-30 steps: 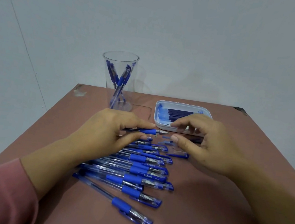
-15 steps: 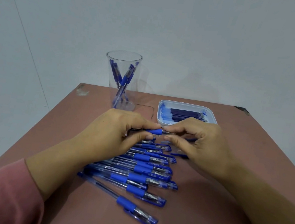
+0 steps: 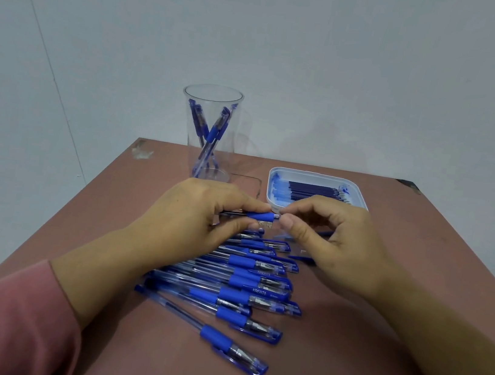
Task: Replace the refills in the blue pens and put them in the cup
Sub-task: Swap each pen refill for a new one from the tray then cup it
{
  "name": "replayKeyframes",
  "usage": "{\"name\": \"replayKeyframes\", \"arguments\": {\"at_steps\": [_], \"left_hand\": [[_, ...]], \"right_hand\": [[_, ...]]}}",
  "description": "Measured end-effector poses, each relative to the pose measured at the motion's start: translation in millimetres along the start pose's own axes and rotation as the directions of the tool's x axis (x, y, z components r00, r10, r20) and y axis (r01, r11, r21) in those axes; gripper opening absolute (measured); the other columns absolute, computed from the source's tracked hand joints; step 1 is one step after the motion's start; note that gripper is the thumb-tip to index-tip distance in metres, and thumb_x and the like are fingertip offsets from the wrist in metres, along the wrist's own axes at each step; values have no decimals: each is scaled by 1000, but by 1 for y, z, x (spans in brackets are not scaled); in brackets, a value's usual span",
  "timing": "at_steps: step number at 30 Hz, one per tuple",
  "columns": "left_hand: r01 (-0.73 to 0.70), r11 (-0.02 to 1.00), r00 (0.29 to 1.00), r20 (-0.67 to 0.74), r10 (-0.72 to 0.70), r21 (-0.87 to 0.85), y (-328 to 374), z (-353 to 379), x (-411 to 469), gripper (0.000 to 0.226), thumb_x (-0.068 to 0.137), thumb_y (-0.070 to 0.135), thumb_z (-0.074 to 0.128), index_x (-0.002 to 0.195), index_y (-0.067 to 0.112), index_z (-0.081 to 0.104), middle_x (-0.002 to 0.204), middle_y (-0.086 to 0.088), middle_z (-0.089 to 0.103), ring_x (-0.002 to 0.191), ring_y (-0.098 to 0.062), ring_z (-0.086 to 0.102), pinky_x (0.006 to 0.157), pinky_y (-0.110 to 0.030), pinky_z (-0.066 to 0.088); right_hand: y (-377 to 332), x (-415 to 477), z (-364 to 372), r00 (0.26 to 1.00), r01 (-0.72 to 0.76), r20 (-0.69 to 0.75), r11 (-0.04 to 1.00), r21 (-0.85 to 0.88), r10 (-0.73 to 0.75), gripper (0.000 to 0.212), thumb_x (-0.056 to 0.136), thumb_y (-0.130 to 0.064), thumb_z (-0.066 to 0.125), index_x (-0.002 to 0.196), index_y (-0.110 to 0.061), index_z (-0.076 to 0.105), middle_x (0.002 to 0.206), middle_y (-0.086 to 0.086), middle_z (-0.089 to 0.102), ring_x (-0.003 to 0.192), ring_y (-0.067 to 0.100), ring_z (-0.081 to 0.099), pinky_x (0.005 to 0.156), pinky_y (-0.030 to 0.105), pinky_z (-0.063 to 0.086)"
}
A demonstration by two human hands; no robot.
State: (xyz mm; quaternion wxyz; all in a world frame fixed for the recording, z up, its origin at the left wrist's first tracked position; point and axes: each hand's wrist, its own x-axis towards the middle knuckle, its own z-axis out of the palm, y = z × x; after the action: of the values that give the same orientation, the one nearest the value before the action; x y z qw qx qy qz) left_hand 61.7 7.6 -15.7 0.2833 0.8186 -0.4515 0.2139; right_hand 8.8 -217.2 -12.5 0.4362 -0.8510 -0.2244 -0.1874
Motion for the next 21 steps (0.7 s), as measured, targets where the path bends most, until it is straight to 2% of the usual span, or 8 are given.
{"name": "replayKeyframes", "arguments": {"at_steps": [3, 5, 7, 10, 12, 15, 18, 21], "left_hand": [[1, 1000, 1000, 12, -2, 23, 0, 1, 0, 33, 89, 44, 56, 120, 38, 64, 92, 18, 70, 79, 2, 63, 66, -26, 55], [13, 1000, 1000, 19, -14, 21, -1, 2, -1, 33, 89, 44, 56, 119, 36, 66, 93, 17, 70, 81, 2, 63, 66, -29, 56], [19, 1000, 1000, 13, -19, 24, -2, 2, -1, 33, 89, 44, 55, 119, 36, 66, 94, 18, 70, 83, 2, 63, 68, -29, 56], [17, 999, 1000, 1, -17, 36, -1, 1, 0, 33, 89, 45, 55, 120, 37, 65, 94, 19, 69, 84, 3, 62, 70, -26, 55], [13, 999, 1000, -1, -13, 42, 0, 1, 0, 33, 89, 44, 55, 120, 37, 65, 93, 19, 69, 82, 3, 62, 69, -25, 55], [11, 999, 1000, -1, -11, 48, 0, 1, 1, 33, 89, 44, 55, 119, 37, 66, 93, 19, 69, 82, 3, 62, 69, -25, 55], [14, 998, 1000, -15, -13, 54, 0, 1, 1, 34, 88, 46, 54, 119, 36, 66, 93, 22, 67, 82, 6, 60, 70, -19, 53], [4, 998, 1000, -13, -3, 66, 1, 0, 1, 34, 89, 45, 54, 120, 36, 65, 90, 22, 67, 80, 4, 59, 68, -17, 52]], "right_hand": [[3, 2, 2, 1000, 19, 2, 997, -77, -19, 7, 83, -32, 68, 90, -34, 68, 83, -16, 68, 83, 6, 66, 72, 21, 54], [5, 2, 2, 999, 40, 2, 994, -106, -40, 18, 80, -23, 75, 93, -33, 68, 87, -17, 68, 85, 6, 66, 75, 23, 55], [5, 2, 0, 999, 43, 2, 994, -103, -43, 24, 77, -29, 77, 96, -38, 65, 89, -17, 68, 88, 5, 65, 77, 20, 53], [2, 2, -2, 1000, 5, -6, 1000, -29, -5, 17, 80, -41, 66, 97, -38, 66, 92, -19, 67, 88, 3, 65, 74, 13, 49], [4, 2, -1, 1000, 11, 2, 996, -84, -11, 14, 86, -41, 60, 93, -34, 69, 87, -18, 68, 85, 4, 65, 71, 16, 51], [7, 3, 2, 999, 32, -4, 993, -113, -33, 12, 83, -33, 68, 95, -35, 69, 86, -18, 69, 84, 5, 66, 74, 23, 55], [5, 2, 1, 1000, 19, -10, 999, -50, -20, 23, 77, -41, 71, 98, -43, 64, 90, -18, 68, 86, 6, 66, 76, 21, 54], [4, 3, 1, 1000, 4, -14, 1000, -22, -4, 16, 83, -43, 63, 98, -38, 67, 88, -18, 69, 86, 5, 66, 74, 18, 53]]}}
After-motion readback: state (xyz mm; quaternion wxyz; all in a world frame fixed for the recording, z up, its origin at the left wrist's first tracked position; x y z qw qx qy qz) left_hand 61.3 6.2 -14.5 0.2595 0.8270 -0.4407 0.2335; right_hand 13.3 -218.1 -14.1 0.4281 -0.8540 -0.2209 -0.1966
